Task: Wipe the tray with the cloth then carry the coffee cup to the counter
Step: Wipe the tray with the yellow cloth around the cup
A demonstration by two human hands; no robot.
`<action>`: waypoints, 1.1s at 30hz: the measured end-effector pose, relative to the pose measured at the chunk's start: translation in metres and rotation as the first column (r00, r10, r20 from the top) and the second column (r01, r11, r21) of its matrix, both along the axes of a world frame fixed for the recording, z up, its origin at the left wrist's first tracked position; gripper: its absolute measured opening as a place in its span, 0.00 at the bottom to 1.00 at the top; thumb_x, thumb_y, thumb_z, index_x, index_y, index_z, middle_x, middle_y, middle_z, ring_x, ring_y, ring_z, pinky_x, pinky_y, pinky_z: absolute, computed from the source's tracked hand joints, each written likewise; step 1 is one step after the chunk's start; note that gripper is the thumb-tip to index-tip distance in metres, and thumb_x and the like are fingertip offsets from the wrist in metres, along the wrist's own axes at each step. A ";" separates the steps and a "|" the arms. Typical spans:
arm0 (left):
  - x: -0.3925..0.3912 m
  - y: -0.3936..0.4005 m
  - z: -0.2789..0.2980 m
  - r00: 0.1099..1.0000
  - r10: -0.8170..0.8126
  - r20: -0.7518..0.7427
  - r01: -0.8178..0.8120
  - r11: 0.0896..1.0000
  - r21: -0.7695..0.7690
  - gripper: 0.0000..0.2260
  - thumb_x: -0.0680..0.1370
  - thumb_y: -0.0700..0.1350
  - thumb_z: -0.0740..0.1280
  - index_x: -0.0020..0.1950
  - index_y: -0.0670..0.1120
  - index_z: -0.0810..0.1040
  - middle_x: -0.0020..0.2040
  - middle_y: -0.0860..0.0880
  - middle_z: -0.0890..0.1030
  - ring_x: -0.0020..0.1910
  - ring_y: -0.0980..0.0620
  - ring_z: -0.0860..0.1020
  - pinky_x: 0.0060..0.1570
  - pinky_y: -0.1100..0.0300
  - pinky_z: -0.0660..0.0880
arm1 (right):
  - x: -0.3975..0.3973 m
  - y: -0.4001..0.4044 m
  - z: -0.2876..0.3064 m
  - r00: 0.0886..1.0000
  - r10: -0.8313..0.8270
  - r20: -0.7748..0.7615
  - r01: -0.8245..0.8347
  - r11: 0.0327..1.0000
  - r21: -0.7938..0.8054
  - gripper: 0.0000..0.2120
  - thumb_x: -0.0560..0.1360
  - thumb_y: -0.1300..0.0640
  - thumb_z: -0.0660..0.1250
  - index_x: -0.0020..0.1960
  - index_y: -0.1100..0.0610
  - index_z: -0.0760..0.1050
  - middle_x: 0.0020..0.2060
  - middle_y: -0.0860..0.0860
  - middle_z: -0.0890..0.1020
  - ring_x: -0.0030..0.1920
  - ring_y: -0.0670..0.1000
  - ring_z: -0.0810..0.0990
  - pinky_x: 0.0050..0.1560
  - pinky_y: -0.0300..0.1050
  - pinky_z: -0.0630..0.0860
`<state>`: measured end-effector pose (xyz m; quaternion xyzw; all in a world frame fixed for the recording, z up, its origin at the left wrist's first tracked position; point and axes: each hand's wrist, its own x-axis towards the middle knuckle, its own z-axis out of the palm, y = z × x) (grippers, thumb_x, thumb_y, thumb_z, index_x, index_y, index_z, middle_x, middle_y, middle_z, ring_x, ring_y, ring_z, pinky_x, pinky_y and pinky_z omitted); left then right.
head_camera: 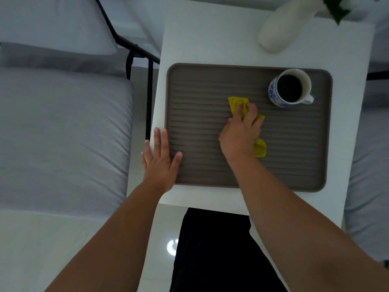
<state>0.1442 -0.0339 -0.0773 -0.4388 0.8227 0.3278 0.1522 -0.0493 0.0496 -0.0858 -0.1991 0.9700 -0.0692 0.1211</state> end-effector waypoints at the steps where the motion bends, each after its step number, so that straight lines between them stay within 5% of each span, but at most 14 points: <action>1: 0.000 0.000 0.000 1.000 -0.011 0.002 0.011 1.000 -0.004 0.31 0.81 0.60 0.50 0.75 0.60 0.32 0.77 0.59 0.33 0.77 0.43 0.36 0.73 0.43 0.38 | 0.006 -0.012 0.000 0.999 0.035 0.029 -0.036 0.999 0.017 0.25 0.78 0.55 0.59 0.74 0.59 0.63 0.73 0.61 0.62 0.65 0.67 0.66 0.69 0.58 0.58; 5: 0.001 -0.001 0.000 0.999 -0.023 0.022 0.023 1.000 -0.012 0.32 0.81 0.60 0.51 0.75 0.60 0.31 0.77 0.59 0.32 0.77 0.44 0.36 0.73 0.43 0.38 | 0.029 -0.059 0.004 0.860 0.499 0.108 -0.500 0.866 -0.020 0.30 0.75 0.57 0.58 0.76 0.57 0.57 0.74 0.59 0.60 0.64 0.64 0.66 0.66 0.58 0.60; 7: 0.000 -0.001 0.001 0.999 -0.021 0.028 0.021 1.000 -0.013 0.31 0.81 0.60 0.50 0.75 0.60 0.31 0.77 0.59 0.32 0.77 0.44 0.36 0.73 0.43 0.38 | 0.022 -0.070 0.011 0.796 0.594 0.118 -0.593 0.804 -0.047 0.30 0.75 0.58 0.59 0.76 0.56 0.56 0.75 0.57 0.58 0.65 0.63 0.65 0.68 0.56 0.59; 12: -0.001 0.000 0.003 0.999 -0.003 0.040 0.003 1.000 -0.003 0.31 0.81 0.61 0.50 0.75 0.60 0.31 0.77 0.59 0.32 0.77 0.44 0.36 0.74 0.43 0.39 | -0.035 -0.049 0.013 0.955 0.276 0.112 -0.284 0.957 0.059 0.34 0.75 0.53 0.63 0.77 0.57 0.55 0.75 0.59 0.57 0.65 0.63 0.64 0.68 0.53 0.60; 17: -0.001 -0.001 0.001 1.000 -0.008 0.023 0.009 1.000 -0.007 0.32 0.80 0.61 0.50 0.75 0.60 0.31 0.76 0.60 0.32 0.77 0.44 0.36 0.73 0.43 0.39 | -0.049 -0.062 0.015 0.986 0.059 0.157 -0.074 0.993 0.090 0.36 0.72 0.56 0.68 0.76 0.57 0.56 0.73 0.58 0.59 0.65 0.64 0.63 0.71 0.57 0.57; 23: 0.001 -0.003 0.001 0.999 -0.047 0.024 0.047 0.999 -0.018 0.32 0.80 0.62 0.49 0.74 0.59 0.29 0.76 0.58 0.30 0.76 0.45 0.34 0.71 0.48 0.34 | -0.006 -0.128 0.020 0.851 0.506 0.140 -0.507 0.861 -0.025 0.27 0.74 0.62 0.59 0.73 0.55 0.63 0.72 0.55 0.62 0.65 0.62 0.64 0.69 0.54 0.59; 28: 0.002 -0.003 0.000 0.999 -0.041 0.015 0.041 0.999 -0.013 0.30 0.81 0.60 0.48 0.75 0.59 0.30 0.76 0.58 0.31 0.76 0.45 0.34 0.71 0.48 0.34 | 0.002 -0.116 0.019 0.791 0.597 0.129 -0.598 0.800 -0.037 0.27 0.74 0.61 0.61 0.73 0.53 0.63 0.72 0.54 0.61 0.67 0.63 0.62 0.69 0.56 0.58; 33: 0.003 -0.001 -0.001 1.000 -0.023 -0.003 0.023 1.000 -0.011 0.30 0.81 0.60 0.48 0.74 0.60 0.30 0.76 0.58 0.31 0.77 0.45 0.35 0.72 0.46 0.36 | 0.026 -0.058 0.018 0.623 0.774 0.116 -0.776 0.630 -0.035 0.29 0.73 0.61 0.63 0.73 0.48 0.65 0.71 0.51 0.66 0.65 0.62 0.65 0.61 0.56 0.63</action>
